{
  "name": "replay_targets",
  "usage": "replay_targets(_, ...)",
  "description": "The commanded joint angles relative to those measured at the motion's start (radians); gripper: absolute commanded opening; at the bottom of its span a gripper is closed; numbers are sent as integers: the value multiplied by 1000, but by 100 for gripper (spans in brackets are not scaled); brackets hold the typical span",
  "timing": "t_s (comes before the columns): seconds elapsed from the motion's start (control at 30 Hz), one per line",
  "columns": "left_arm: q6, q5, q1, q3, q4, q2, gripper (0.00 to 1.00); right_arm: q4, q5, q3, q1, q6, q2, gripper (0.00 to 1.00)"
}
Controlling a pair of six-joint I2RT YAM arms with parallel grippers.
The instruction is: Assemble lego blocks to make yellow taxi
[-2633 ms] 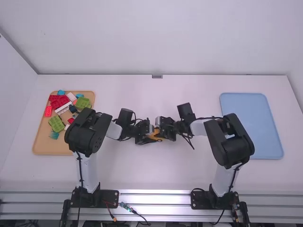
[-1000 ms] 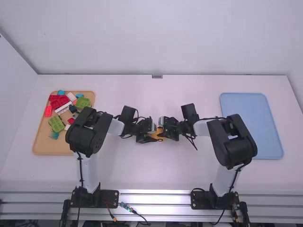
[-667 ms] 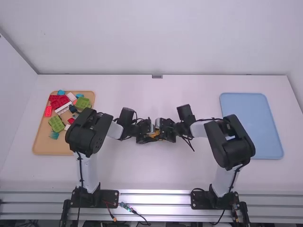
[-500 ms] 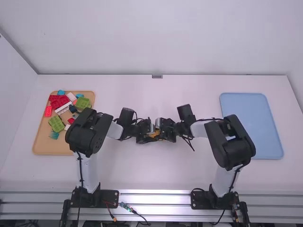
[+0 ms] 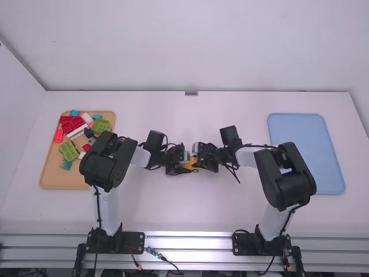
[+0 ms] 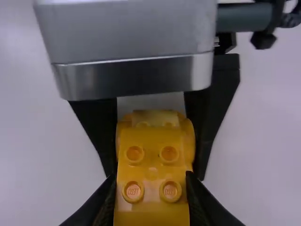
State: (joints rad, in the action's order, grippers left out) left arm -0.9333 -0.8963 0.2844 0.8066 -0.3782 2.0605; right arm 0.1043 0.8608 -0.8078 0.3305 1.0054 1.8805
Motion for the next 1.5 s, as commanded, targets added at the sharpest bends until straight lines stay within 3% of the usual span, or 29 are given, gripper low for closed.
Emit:
replay_targets(0.0,-37,123,-8,-29,23,26,1,24,-24,34,-3,-10,-18,0)
replay_targets(0.23,-37,123,-8,-28,22,26,1,180,-5,105,-3,-67,-18,0)
replay_targets(0.67,-37,123,-8,-28,26,26,2,256,32,111,-11,-97,22,0)
replay_targets(1.0,-37,123,-9,-27,27,26,1,210,16,87,11,-67,21,0)
replay_targets(1.3,-37,122,-9,-41,4,26,2,178,66,31,-36,-64,85,0)
replay_targets(1.47,-37,123,-9,-54,-9,26,2,10,109,-57,-37,5,121,0)
